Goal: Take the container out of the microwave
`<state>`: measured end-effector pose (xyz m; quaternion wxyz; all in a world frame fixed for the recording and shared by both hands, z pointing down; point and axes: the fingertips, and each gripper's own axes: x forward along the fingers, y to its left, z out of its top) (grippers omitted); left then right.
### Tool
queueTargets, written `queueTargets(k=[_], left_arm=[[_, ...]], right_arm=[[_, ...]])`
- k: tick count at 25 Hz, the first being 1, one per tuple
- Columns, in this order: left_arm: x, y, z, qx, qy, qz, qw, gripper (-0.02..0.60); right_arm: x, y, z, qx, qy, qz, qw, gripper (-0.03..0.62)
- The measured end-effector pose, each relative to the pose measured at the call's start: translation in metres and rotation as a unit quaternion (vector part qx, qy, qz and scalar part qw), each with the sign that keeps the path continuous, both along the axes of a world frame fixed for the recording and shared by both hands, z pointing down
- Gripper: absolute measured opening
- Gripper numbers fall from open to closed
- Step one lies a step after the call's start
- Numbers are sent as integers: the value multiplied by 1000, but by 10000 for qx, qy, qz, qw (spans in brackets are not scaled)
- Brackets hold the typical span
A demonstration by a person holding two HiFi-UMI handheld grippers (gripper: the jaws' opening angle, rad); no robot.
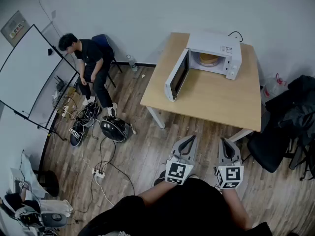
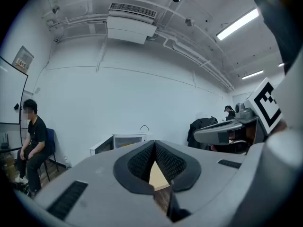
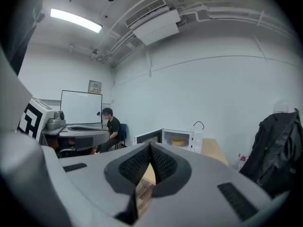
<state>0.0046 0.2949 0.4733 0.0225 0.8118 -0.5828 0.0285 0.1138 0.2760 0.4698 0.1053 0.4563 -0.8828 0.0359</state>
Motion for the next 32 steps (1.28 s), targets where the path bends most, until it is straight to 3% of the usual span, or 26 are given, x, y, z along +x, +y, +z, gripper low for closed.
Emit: queueTargets(k=[8,16,20,26,32], left_arm=[[-2,-3,-4,14,-51,-42,10000,12],[-3,-13,2,-69,-29,-181,9998,12],[-1,-24,12,-124,-105,-20,9999,12],[1,-52,22,-222,-167,232,9993,12],[-12,-100,31,-240,-84,360,9990,12]], right_arm=[[14,0,-2,-159,-377,149,9991,58],[41,3,10,-251,-305,340,9986,60],[40,-5,16,-176,-271,375,9988,60],[34,-22,34,-432,-209,453,9978,60],[20,-68,41,-486,-64,529,9974,60]])
